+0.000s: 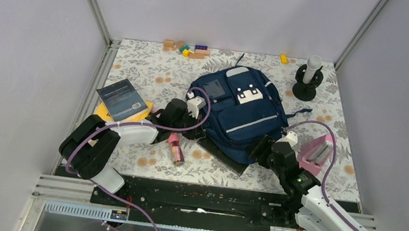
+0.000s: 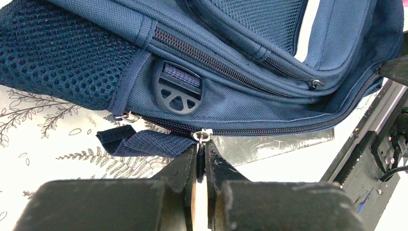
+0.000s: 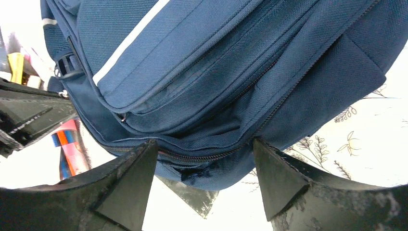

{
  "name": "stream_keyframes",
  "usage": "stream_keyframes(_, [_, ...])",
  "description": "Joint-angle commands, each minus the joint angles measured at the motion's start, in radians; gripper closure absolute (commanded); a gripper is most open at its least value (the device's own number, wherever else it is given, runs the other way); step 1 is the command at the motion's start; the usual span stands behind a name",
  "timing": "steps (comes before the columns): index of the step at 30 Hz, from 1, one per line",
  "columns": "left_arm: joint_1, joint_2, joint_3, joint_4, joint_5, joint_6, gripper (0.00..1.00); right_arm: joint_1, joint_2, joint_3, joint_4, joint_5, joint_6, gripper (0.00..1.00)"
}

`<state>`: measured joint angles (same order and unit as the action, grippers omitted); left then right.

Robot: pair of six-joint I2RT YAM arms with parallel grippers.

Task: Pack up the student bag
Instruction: Unzip the student bag at the center of the board.

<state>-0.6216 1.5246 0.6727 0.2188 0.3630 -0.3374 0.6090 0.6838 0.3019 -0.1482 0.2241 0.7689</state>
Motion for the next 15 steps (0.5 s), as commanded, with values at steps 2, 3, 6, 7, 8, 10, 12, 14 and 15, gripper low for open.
stream_keyframes(2, [-0.004,-0.059,-0.019,0.004,-0.022,-0.003,1.00,0.017,-0.013,-0.025,0.039,0.010,0.105,0.16])
stream_keyframes(3, [-0.004,-0.059,-0.018,-0.006,-0.030,0.003,1.00,0.016,-0.029,-0.030,0.031,0.021,0.124,0.16])
stream_keyframes(6, [-0.004,-0.066,-0.026,-0.019,-0.047,0.017,1.00,0.016,-0.088,-0.034,-0.052,0.099,0.211,0.15])
stream_keyframes(7, [-0.004,-0.072,-0.032,-0.019,-0.053,0.020,1.00,0.016,-0.105,-0.041,-0.062,0.116,0.223,0.16])
stream_keyframes(8, [-0.004,-0.076,-0.036,-0.019,-0.057,0.023,1.00,0.016,-0.116,-0.050,-0.074,0.136,0.241,0.16])
stream_keyframes(10, [-0.004,-0.083,-0.043,-0.019,-0.057,0.028,1.00,0.016,-0.120,-0.067,-0.084,0.164,0.269,0.17])
stream_keyframes(12, [-0.004,-0.088,-0.048,-0.020,-0.057,0.035,1.00,0.016,-0.102,-0.075,-0.088,0.176,0.295,0.18])
stream_keyframes(14, [-0.004,-0.089,-0.051,-0.026,-0.061,0.042,1.00,0.017,-0.071,-0.079,-0.066,0.170,0.312,0.19])
stream_keyframes(15, [-0.004,-0.089,-0.052,-0.029,-0.063,0.043,1.00,0.017,-0.053,-0.081,-0.051,0.165,0.315,0.19])
